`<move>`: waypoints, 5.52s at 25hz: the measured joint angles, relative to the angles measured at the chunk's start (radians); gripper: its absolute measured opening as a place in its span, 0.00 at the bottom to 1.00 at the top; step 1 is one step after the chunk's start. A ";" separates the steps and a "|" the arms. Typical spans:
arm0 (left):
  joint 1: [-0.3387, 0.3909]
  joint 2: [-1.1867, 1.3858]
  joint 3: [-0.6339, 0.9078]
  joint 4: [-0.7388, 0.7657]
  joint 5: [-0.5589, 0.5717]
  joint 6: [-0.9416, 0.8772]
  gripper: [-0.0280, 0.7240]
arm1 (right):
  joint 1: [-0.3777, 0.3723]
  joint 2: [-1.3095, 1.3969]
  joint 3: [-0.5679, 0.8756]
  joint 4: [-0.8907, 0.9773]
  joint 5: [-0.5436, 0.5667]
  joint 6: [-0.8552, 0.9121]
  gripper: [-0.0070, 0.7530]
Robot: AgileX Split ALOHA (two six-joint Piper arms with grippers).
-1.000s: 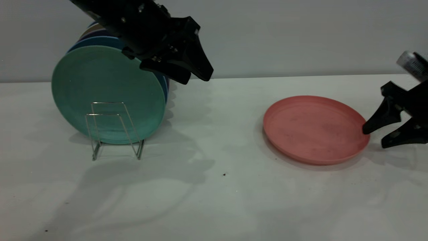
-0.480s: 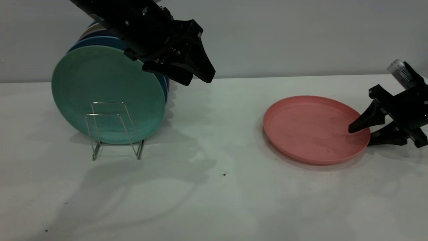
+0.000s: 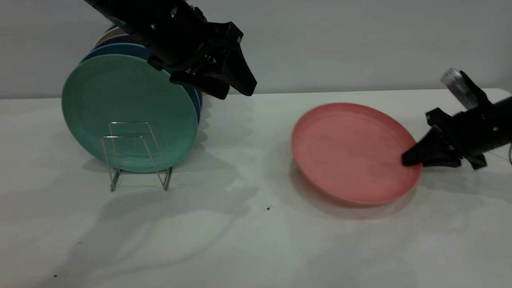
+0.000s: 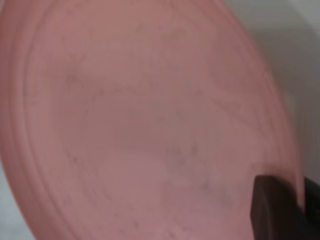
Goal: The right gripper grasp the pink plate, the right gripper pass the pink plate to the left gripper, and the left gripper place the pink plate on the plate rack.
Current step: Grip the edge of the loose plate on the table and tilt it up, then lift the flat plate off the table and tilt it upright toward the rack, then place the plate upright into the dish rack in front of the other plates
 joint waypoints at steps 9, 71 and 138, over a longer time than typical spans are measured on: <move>0.000 0.070 -0.001 -0.091 -0.005 0.009 0.72 | 0.113 -0.106 0.000 -0.004 0.066 -0.058 0.03; 0.317 -0.280 -0.012 0.276 0.162 1.309 0.20 | 0.096 -1.725 0.722 -0.755 0.346 0.622 0.54; 0.317 -0.103 0.030 0.217 0.070 1.269 0.51 | 0.096 -2.240 0.934 -1.019 0.313 0.889 0.52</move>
